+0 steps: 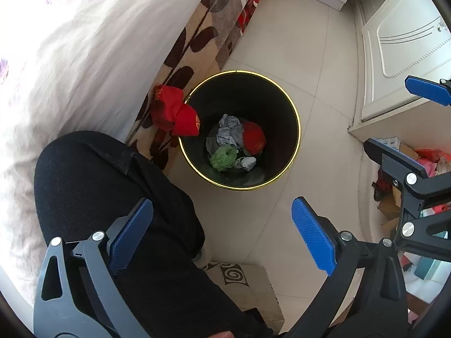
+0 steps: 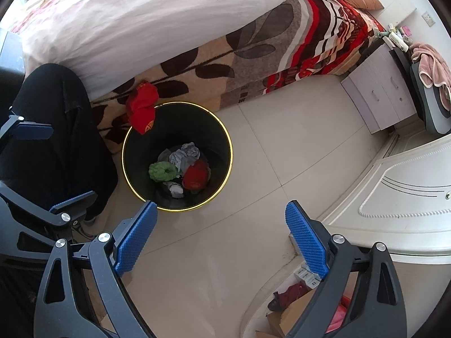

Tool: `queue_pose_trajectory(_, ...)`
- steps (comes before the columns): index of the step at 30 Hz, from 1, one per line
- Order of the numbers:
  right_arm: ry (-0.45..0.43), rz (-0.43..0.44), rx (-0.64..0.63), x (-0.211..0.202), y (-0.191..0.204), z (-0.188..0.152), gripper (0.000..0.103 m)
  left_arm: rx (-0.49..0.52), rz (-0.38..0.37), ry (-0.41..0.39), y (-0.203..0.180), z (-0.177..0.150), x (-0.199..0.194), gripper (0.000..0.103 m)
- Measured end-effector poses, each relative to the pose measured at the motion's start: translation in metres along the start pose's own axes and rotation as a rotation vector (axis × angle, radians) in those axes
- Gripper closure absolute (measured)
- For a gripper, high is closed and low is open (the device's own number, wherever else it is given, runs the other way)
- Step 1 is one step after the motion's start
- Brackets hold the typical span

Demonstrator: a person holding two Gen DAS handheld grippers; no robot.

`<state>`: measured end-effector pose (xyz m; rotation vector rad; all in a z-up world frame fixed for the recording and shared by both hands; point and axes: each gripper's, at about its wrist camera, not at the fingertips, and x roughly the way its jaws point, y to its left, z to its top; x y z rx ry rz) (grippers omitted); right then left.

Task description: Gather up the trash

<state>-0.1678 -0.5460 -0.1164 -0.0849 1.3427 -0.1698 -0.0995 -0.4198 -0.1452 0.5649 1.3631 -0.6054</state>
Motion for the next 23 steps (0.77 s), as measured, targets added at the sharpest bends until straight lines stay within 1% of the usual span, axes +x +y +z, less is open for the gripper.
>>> queue_pose_trajectory(5, 0.003, 0.007, 0.011, 0.002, -0.002, 0.0, 0.015, 0.034, 0.007, -0.074, -0.004, -0.004, -0.01, 0.007)
queue_pose_trajectory(7, 0.009, 0.011, 0.017, 0.002, -0.002, 0.0, 0.015, 0.047, 0.003, -0.092, -0.006, -0.005, -0.013, 0.007)
queue_pose_trajectory(11, 0.016, 0.003, 0.005, 0.003, 0.001, 0.001, 0.015, 0.034, -0.004, -0.074, -0.005, -0.004, -0.011, 0.007)
queue_pose_trajectory(16, 0.015, 0.006, -0.002, 0.004, 0.002, 0.003, 0.015, 0.003, -0.017, -0.02, -0.001, -0.004, -0.004, 0.007)
queue_pose_trajectory(23, 0.01, -0.001, -0.005, 0.003, 0.007, 0.004, 0.015, -0.027, -0.023, -0.006, 0.002, -0.007, -0.002, 0.007)
